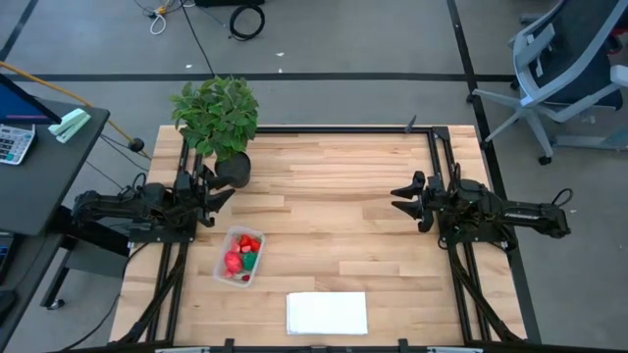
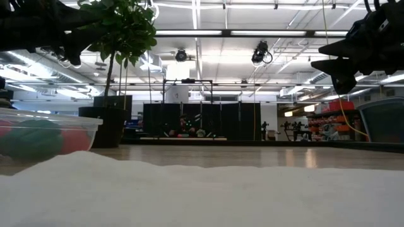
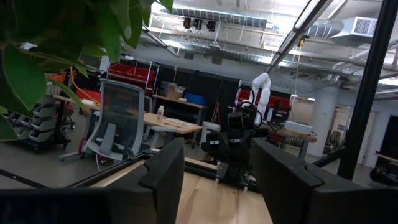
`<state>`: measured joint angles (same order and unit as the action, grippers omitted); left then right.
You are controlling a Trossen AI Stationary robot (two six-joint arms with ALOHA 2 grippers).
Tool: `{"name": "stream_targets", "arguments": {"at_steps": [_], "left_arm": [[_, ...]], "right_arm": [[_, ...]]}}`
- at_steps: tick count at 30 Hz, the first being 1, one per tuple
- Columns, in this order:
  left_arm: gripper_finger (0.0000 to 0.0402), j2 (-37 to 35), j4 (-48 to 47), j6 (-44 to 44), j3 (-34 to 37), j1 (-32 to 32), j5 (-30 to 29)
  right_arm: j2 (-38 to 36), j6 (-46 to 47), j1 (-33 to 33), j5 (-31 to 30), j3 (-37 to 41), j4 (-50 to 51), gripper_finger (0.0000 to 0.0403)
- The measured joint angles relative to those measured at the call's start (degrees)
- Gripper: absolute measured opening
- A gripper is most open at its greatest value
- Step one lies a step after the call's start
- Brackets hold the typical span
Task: Pick and placing Produce into tupperware
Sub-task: Return to Home Position
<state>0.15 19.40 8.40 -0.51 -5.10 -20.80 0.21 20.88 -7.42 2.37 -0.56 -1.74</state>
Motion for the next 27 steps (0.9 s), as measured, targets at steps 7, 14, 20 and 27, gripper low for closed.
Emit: {"name": "stream_targets", "arguments": {"at_steps": [7, 14, 20, 27], "left_arm": [[0.0189, 0.1, 0.0, 0.0, 0.0, 0.0, 0.0], [0.0188, 0.1, 0.0, 0.0, 0.0, 0.0, 0.0], [0.0194, 0.1, 0.0, 0.0, 0.0, 0.0, 0.0], [0.0186, 0.1, 0.0, 0.0, 0.0, 0.0, 0.0]], "right_arm": [[0.0, 0.0, 0.0, 0.0, 0.0, 0.0, 0.0194], [0.0, 0.0, 0.0, 0.0, 0.0, 0.0, 0.0194], [0.0, 0.0, 0.0, 0.0, 0.0, 0.0, 0.0194], [0.0, 0.0, 0.0, 0.0, 0.0, 0.0, 0.0194]]}}
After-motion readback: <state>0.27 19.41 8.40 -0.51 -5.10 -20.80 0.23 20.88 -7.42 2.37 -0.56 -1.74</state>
